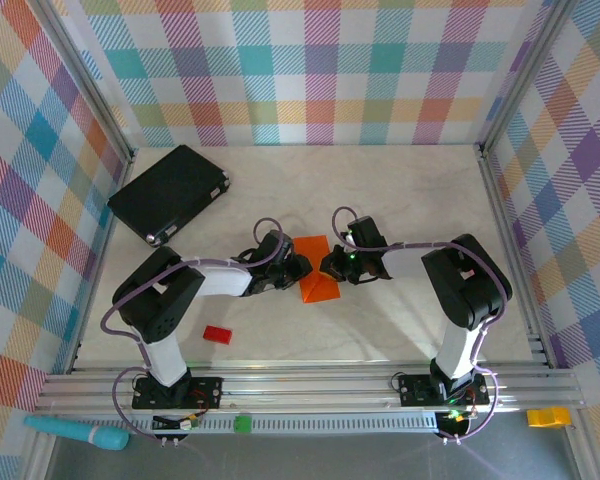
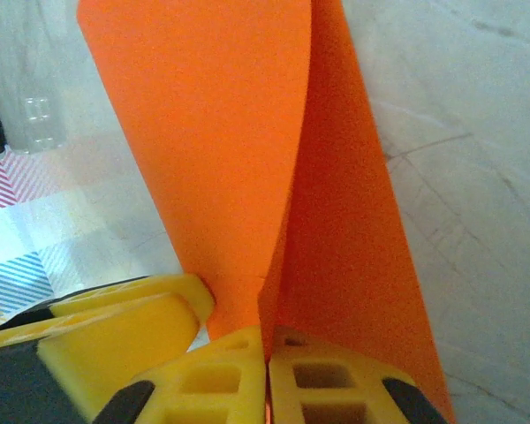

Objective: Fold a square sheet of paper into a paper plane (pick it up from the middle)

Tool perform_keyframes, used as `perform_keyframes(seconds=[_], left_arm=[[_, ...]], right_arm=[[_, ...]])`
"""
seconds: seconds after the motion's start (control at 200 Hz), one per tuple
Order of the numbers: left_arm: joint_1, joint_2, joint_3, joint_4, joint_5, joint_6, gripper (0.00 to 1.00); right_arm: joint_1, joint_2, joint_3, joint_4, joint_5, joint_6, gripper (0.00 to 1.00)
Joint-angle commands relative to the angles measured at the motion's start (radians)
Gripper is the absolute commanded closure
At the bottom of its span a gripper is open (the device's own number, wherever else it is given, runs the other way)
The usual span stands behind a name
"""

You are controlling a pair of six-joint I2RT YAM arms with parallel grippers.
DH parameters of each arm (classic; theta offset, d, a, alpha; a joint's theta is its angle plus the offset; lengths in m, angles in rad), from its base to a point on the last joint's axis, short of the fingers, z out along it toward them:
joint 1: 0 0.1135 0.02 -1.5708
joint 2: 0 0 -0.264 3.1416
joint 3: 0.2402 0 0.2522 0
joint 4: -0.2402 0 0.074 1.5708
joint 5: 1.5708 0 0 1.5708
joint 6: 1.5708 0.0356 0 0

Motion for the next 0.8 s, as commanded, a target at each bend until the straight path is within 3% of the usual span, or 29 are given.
perform_keyframes(seconds=[0.0, 0.23, 0.42, 0.545, 0.795], left_arm=[[0.035, -0.106, -0.034, -0.06, 0.01, 0.021, 0.67], [0.116, -0.346, -0.139, -0.05, 0.046, 0.025, 0.55], [0.154, -0.505, -0.236, 0.056, 0.117, -0.015, 0.27], [0.152, -0.536, -0.274, 0.185, 0.179, -0.057, 0.15], [0.085, -0.484, -0.25, 0.279, 0.203, -0.069, 0.04]], right_arm=[[0.007, -0.03, -0.015, 0.044, 0.004, -0.045, 0.93], [0.006, -0.128, -0.005, 0.088, 0.013, -0.102, 0.95], [0.004, -0.213, 0.032, 0.107, -0.036, -0.106, 0.95], [0.003, -0.251, 0.059, 0.126, -0.091, -0.08, 0.94], [0.001, -0.288, 0.08, 0.193, -0.19, 0.004, 0.93]])
